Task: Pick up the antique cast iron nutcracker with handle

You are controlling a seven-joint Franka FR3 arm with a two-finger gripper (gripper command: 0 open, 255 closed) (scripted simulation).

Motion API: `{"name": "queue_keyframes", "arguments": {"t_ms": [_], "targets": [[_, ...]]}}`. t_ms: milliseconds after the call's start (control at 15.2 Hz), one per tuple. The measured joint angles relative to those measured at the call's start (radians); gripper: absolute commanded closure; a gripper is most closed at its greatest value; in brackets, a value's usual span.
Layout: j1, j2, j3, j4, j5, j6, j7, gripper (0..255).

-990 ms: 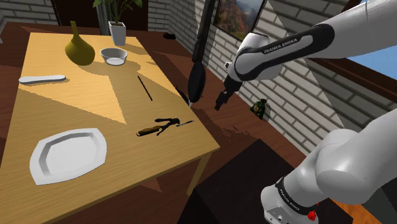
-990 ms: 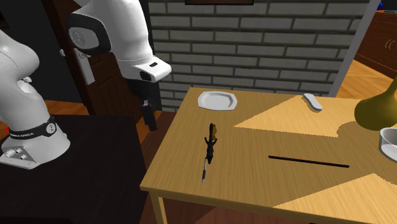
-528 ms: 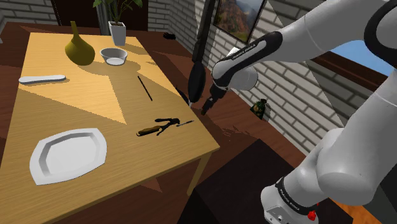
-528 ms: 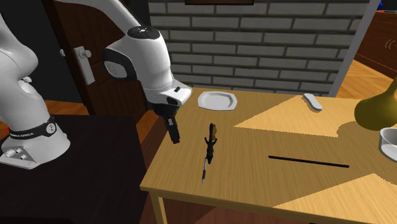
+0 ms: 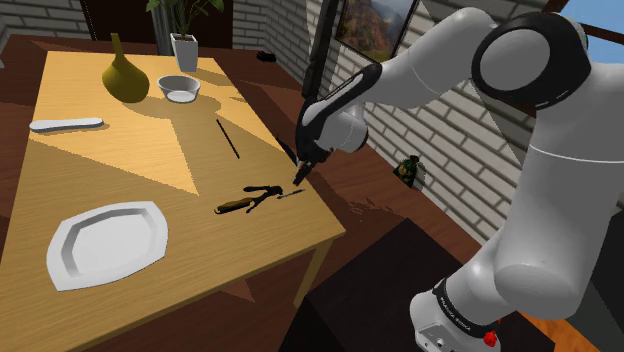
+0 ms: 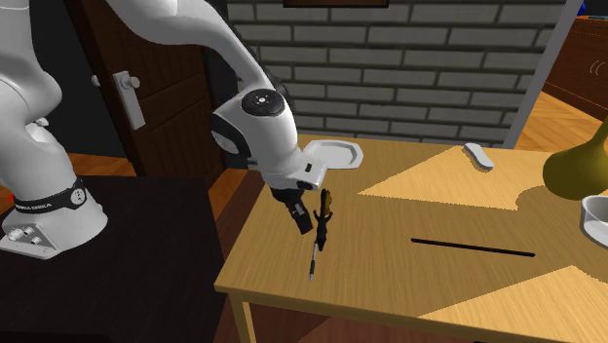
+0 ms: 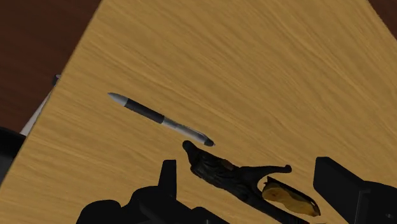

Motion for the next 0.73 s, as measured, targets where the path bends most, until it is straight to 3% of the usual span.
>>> {"name": "queue_keyframes", "arguments": {"t_ms": [396, 726], "targets": [[-0.056, 0.226, 0.103, 0.224, 0.090, 0.018, -0.127, 0], [-0.080, 0.311, 0.138, 0.279, 0.122, 0.051, -0.179, 0]]}}
